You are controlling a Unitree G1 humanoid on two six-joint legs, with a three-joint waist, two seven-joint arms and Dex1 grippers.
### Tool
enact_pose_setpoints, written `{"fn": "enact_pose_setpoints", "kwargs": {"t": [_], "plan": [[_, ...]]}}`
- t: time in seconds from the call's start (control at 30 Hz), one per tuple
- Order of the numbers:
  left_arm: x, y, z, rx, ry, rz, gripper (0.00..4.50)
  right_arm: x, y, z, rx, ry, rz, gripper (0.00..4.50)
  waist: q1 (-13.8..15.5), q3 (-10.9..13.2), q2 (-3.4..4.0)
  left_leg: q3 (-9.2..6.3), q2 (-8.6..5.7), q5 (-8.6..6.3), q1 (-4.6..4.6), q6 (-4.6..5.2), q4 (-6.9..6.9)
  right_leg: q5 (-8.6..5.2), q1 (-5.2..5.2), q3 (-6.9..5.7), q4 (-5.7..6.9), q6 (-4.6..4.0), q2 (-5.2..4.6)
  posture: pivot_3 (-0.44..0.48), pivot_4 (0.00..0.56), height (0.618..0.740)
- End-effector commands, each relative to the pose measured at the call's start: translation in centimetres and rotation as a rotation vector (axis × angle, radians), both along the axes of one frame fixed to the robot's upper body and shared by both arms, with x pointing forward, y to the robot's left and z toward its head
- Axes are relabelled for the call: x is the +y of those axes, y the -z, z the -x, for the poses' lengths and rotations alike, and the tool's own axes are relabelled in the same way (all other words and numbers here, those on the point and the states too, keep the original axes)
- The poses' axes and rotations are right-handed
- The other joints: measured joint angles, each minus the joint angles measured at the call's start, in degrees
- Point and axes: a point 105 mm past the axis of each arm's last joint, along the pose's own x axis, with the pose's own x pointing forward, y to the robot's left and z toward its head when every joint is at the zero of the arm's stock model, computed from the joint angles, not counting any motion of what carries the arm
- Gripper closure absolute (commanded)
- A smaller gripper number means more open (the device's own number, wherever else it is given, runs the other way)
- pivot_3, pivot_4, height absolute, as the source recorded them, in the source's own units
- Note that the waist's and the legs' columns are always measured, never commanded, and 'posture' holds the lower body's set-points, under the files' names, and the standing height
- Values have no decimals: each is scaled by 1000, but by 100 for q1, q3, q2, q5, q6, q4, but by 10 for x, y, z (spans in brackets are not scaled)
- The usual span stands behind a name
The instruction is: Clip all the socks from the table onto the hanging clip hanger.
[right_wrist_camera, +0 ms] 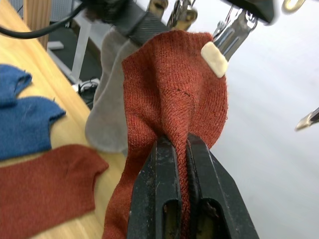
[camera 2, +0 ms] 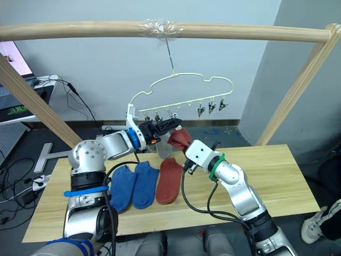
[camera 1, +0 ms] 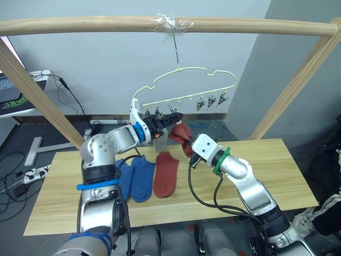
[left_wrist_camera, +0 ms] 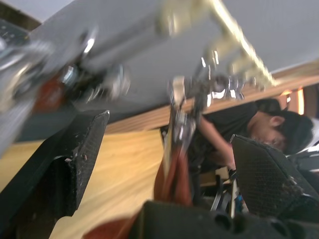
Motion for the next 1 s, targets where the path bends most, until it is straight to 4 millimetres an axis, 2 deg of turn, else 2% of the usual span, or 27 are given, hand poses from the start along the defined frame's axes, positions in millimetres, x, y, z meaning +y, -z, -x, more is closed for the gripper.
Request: {"fn": "enact_pose_setpoints", "kwargs": {"t": [0.03,0.17,0.27,0.3,0.37,0.53,0.63,0.73,0.83,0.9,0.97,1.0], "plan": [[22,-15,9,-36,-26,-57,19,8,-12,-3,-32,-17,-22,4500,-68,0,0,0,-1,0,0,0,0,0,0,0,1,0,0,-83,138,740],[37,-21,17,-38,-38,-94,19,10,-13,-6,-19,-20,-43,4500,-109,0,0,1,-2,0,1,-1,2,0,1,1,0,0,-2,-56,134,740],[37,-27,26,-134,-26,-192,0,10,-11,-6,33,-32,-74,3741,-116,1,-1,0,-1,0,-1,-1,-1,0,-1,0,-1,0,-2,5,143,740],[35,-31,28,-204,-24,-229,0,6,-8,-6,84,-14,-109,3420,-95,4,-4,0,0,-1,-1,-3,-3,0,-1,0,-1,0,-2,44,159,740],[35,-34,36,-361,-10,-334,0,-3,-2,-2,160,11,-148,2859,-47,7,-4,-2,1,-2,-1,-4,-8,-1,-1,-1,0,-2,-2,63,153,740],[42,-21,47,-545,-1,-462,0,-21,8,13,242,78,-165,1114,127,8,-1,5,2,-10,7,-16,-23,-25,-6,1,6,-30,-7,98,161,740],[45,-9,50,-620,16,-515,0,-33,-3,16,259,193,-276,175,200,8,-1,5,4,-10,6,-16,-23,-55,-9,-1,8,-79,-7,117,165,740],[44,-4,53,-680,26,-530,0,-37,-33,11,192,285,-408,175,237,9,0,6,4,-10,3,-16,-22,-58,-10,0,7,-84,-9,113,164,740],[40,-1,56,-742,48,-546,0,-39,-52,5,145,354,-489,874,243,10,1,8,4,-10,3,-16,-22,-58,-10,0,4,-84,-10,111,165,740],[39,-1,55,-771,50,-540,0,-35,-57,-1,126,388,-494,1505,249,10,2,8,4,-11,2,-16,-24,-59,-10,-1,1,-84,-10,108,166,740],[37,-2,57,-810,76,-547,0,-33,-60,-4,126,396,-512,1505,259,10,2,8,4,-11,1,-16,-27,-60,-11,-1,-2,-83,-11,109,166,740],[34,-2,60,-847,104,-561,0,-34,-60,-6,124,406,-524,1755,259,10,2,8,4,-11,0,-16,-31,-60,-12,-3,-4,-83,-11,111,166,740]]}}
